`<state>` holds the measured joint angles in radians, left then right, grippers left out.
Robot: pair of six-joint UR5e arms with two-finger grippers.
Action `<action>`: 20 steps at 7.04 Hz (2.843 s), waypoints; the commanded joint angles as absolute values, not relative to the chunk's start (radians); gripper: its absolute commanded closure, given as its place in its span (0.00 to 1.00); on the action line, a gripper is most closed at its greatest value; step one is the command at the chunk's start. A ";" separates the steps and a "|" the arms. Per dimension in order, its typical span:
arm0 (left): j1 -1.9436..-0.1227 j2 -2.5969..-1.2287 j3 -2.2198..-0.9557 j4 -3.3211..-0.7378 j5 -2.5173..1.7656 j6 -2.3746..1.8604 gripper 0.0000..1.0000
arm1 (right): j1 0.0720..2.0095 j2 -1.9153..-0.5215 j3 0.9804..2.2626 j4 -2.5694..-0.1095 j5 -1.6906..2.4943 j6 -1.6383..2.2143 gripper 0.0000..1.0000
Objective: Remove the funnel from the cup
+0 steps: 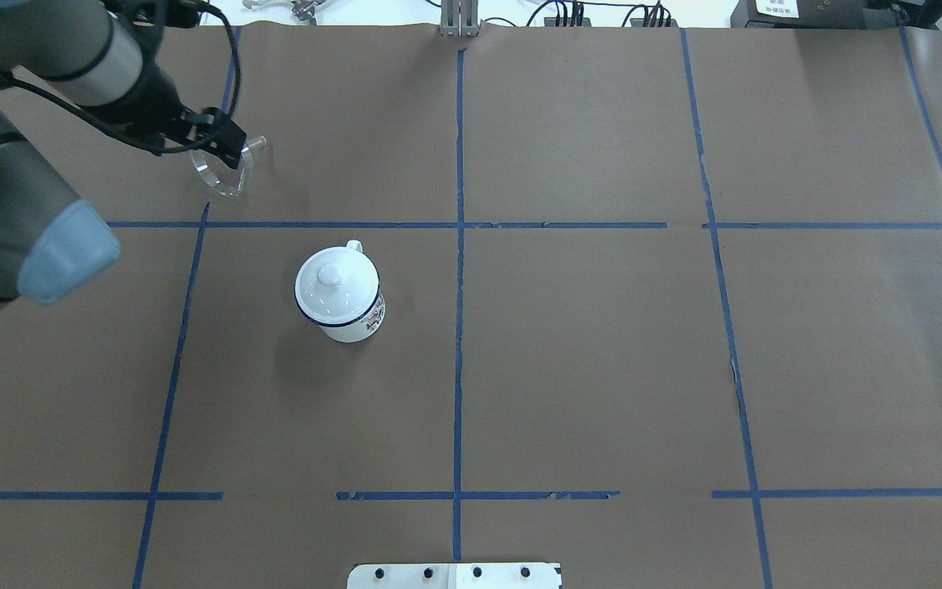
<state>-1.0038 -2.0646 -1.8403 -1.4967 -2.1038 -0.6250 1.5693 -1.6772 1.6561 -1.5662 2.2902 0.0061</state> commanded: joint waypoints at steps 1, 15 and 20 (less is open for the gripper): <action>-1.194 -1.943 -1.795 -1.531 -2.196 -0.377 0.00 | 1.569 -1.678 1.655 -1.566 2.290 0.006 0.00; -1.589 -1.605 -1.591 -1.528 -2.287 0.219 0.00 | 1.569 -1.678 1.655 -1.566 2.290 0.006 0.00; -1.591 -1.565 -1.601 -1.526 -2.289 0.219 0.00 | 1.569 -1.677 1.655 -1.566 2.290 0.006 0.00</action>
